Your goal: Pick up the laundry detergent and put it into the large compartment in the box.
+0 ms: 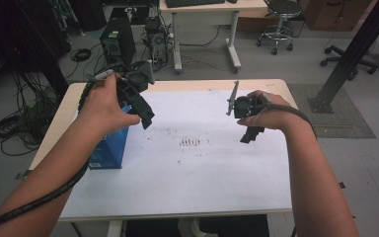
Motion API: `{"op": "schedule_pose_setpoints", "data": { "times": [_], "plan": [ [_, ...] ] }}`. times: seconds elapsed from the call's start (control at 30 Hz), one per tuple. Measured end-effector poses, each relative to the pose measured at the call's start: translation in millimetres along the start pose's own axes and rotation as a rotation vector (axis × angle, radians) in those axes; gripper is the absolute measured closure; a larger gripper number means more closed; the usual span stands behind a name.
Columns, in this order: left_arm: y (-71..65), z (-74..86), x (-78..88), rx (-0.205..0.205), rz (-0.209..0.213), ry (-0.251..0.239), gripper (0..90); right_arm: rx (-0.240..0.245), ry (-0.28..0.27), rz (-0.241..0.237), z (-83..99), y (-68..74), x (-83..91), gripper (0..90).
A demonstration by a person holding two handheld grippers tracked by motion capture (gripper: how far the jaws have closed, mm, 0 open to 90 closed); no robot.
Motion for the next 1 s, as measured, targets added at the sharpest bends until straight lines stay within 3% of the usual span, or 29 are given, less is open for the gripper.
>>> {"op": "schedule_pose_setpoints", "data": {
  "times": [0.17, 0.27, 0.43, 0.6, 0.63, 0.73, 0.97, 1.0],
  "plan": [
    [-13.1, -3.0, -0.7, -0.062, 0.059, 0.019, 0.2, -0.006, 0.004, 0.000, 1.1, 0.0, -0.9, 8.9],
    [-22.6, -5.3, -2.1, -0.125, 0.098, 0.020, 0.2, -0.008, 0.008, -0.006, 1.7, 0.3, -2.0, 8.9],
    [-33.9, -6.7, -8.2, -0.195, 0.122, 0.027, 0.2, -0.009, 0.013, -0.006, 2.6, 0.4, -3.5, 8.9],
    [-49.3, -9.0, -12.5, -0.337, 0.162, 0.000, 0.2, -0.005, 0.011, -0.010, 2.7, 0.4, -4.2, 8.9],
    [-53.9, -9.8, -13.3, -0.379, 0.174, -0.014, 0.2, -0.010, 0.008, -0.008, 2.5, 0.6, -5.0, 8.9],
    [-67.1, -8.5, -18.3, -0.452, 0.225, -0.013, 0.2, -0.006, 0.013, -0.012, 2.0, -0.1, -7.4, 8.9],
    [-76.4, -4.0, -27.5, -0.521, 0.266, 0.027, 0.2, -0.006, 0.011, -0.015, -2.8, 0.8, -10.9, 8.9],
    [-77.0, -3.5, -28.1, -0.547, 0.265, 0.030, 0.2, -0.006, 0.011, -0.014, -3.1, 1.0, -11.0, 8.9]
  ]
}}
Point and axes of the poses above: each handheld gripper's, and its own axes: x roughly backward along the jaws, z roughly out of its underside, y roughly to its left, the point moved 7 cm from there along -x, roughly forward along the jaws, and after that the axes turned 15 degrees about -y, right-handed, at the moved point
